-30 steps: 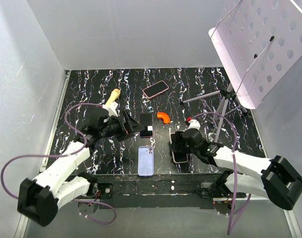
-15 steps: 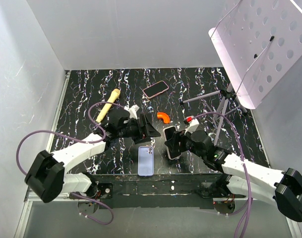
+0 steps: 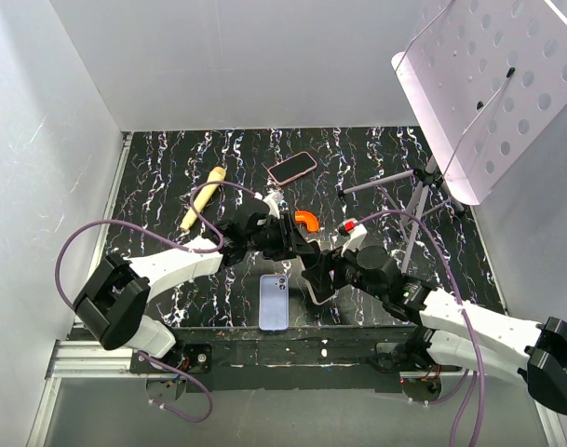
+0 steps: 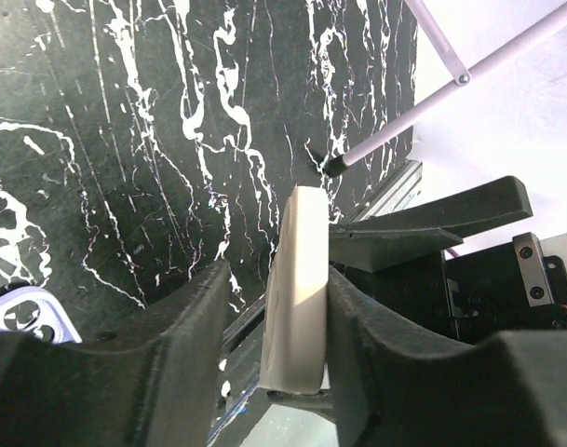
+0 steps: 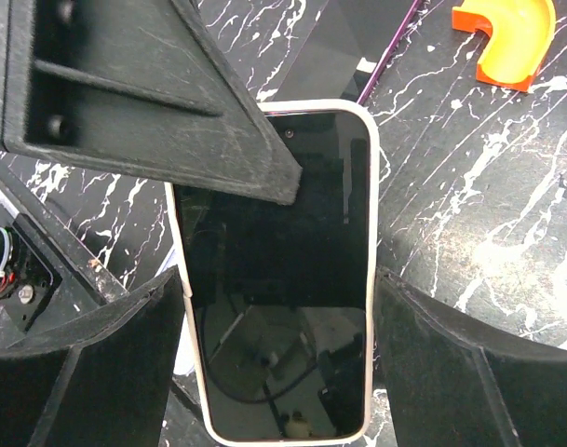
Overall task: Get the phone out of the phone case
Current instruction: Pick up the phone at the center of the board.
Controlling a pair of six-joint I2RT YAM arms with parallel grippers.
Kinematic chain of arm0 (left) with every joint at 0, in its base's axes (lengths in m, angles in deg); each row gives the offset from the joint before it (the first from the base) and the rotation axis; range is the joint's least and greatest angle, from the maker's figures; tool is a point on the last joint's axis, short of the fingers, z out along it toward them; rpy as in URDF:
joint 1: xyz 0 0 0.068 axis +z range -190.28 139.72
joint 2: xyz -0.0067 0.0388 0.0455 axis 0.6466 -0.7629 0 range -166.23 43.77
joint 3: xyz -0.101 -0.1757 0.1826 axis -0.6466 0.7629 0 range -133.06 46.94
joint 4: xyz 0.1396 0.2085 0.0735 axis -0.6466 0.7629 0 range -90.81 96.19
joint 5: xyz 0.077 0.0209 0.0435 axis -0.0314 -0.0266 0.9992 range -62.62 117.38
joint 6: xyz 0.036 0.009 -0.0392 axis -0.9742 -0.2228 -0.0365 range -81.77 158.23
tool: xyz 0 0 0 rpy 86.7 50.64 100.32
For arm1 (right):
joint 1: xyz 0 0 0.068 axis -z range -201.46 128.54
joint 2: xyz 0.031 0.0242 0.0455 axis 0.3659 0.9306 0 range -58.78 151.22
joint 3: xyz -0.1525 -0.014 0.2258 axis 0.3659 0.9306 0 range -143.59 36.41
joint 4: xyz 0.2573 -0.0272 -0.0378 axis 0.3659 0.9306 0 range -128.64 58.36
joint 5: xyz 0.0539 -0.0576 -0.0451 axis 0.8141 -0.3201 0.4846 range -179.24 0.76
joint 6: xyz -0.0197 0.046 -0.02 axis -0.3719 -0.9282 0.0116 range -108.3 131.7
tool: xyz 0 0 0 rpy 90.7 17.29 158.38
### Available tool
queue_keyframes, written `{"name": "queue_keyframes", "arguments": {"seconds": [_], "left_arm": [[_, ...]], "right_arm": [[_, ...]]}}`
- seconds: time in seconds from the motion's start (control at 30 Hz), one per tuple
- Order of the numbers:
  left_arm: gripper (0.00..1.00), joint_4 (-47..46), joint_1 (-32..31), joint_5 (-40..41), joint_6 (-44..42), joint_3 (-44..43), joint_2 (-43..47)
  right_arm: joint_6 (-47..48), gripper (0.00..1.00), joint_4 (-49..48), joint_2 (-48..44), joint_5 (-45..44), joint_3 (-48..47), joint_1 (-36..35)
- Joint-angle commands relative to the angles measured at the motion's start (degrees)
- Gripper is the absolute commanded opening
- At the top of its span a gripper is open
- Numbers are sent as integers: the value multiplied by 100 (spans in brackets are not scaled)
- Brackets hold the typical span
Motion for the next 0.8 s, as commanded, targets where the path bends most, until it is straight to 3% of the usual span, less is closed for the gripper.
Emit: {"name": "queue_keyframes", "arguments": {"seconds": [0.0, 0.2, 0.23, 0.3, 0.33, 0.53, 0.77], "left_arm": [[36, -187, -103, -24, -3, -207, -52], [12, -311, -120, -385, 85, -207, 185], [4, -285, -129, -455, 33, -189, 255], [0, -5, -85, -491, -265, -241, 483], [0, 310, -42, -491, -493, -294, 615], [0, 1331, 327, -955, -1759, -610, 1538], [0, 1185, 504, -2844, -1946, -726, 1741]], "right_arm": [[-47, 1, -578, -12, 39, -454, -65], [-82, 2, -323, 164, 144, -700, -73], [-65, 25, -183, 225, 310, -805, -73], [58, 74, 316, 339, 688, -1051, -73], [111, 78, 624, 383, 1090, -1235, -73], [287, 84, 1979, 349, 2604, -1702, -38], [76, 86, 1621, 173, 3958, -1571, 41]]}}
